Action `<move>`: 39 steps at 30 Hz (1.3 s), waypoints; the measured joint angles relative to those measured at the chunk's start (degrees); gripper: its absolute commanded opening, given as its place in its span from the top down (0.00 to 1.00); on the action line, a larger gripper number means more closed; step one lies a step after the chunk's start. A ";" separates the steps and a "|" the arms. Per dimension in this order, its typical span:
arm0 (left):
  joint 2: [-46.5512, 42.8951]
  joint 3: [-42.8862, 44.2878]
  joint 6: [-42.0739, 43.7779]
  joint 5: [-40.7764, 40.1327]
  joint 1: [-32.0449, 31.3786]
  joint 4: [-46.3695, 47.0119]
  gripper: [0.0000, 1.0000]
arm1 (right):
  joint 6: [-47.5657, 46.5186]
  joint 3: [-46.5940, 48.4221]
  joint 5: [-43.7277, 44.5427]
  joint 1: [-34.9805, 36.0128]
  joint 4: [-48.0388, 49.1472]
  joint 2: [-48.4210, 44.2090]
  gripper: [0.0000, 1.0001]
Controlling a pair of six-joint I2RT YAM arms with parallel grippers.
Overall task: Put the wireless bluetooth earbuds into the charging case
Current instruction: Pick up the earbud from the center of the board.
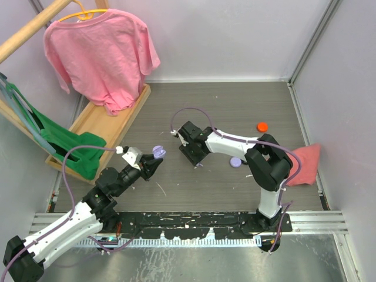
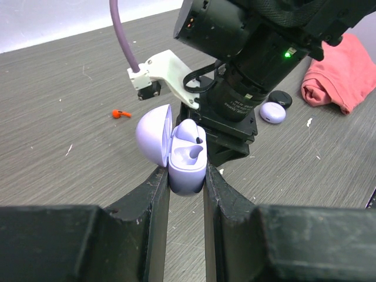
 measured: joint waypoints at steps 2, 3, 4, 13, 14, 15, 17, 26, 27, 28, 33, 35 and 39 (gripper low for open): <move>0.00 0.00 0.00 0.09 0.00 0.00 0.99 | -0.20 0.81 -0.11 -0.02 -0.57 1.14 0.58; -0.02 0.00 -0.02 0.13 0.00 0.00 0.99 | -0.33 1.11 -0.26 -0.02 -0.85 1.64 0.58; -0.02 0.00 -0.02 0.15 0.00 0.00 0.99 | -0.39 1.27 -0.31 -0.02 -1.18 2.03 0.58; -0.02 0.00 -0.02 0.17 0.00 0.00 0.99 | -1.03 3.37 -0.46 -0.02 -4.46 4.09 0.60; -0.02 0.00 -0.02 0.20 0.00 0.00 0.99 | -1.11 3.58 -0.48 -0.02 -4.66 4.28 0.60; -0.02 0.00 -0.02 0.20 0.00 0.00 0.99 | -1.18 3.74 -0.50 -0.02 -4.76 4.44 0.60; -0.02 0.00 0.00 0.20 0.00 0.00 0.99 | -1.20 4.00 -0.59 -0.02 -5.11 4.66 0.60; 0.00 0.00 0.00 0.20 0.00 -0.02 0.99 | -1.22 4.61 -0.74 -0.02 -6.29 5.01 0.60; 0.00 0.00 -0.02 0.20 0.00 -0.02 0.99 | -1.22 4.63 -0.85 -0.02 -6.45 5.01 0.61; 0.00 0.00 0.00 0.20 0.00 -0.02 0.99 | -1.22 4.63 -0.94 -0.02 -6.60 5.03 0.61; 0.02 0.00 0.00 0.22 0.00 -0.02 0.99 | -1.18 5.25 -1.49 -0.02 -7.43 5.53 0.68; 0.02 0.00 0.00 0.22 0.00 -0.02 0.99 | -1.18 5.38 -1.73 -0.02 -7.61 5.64 0.70; 0.09 0.00 0.00 0.24 0.00 -0.02 0.99 | -1.16 5.38 -1.75 -0.02 -7.63 5.62 0.74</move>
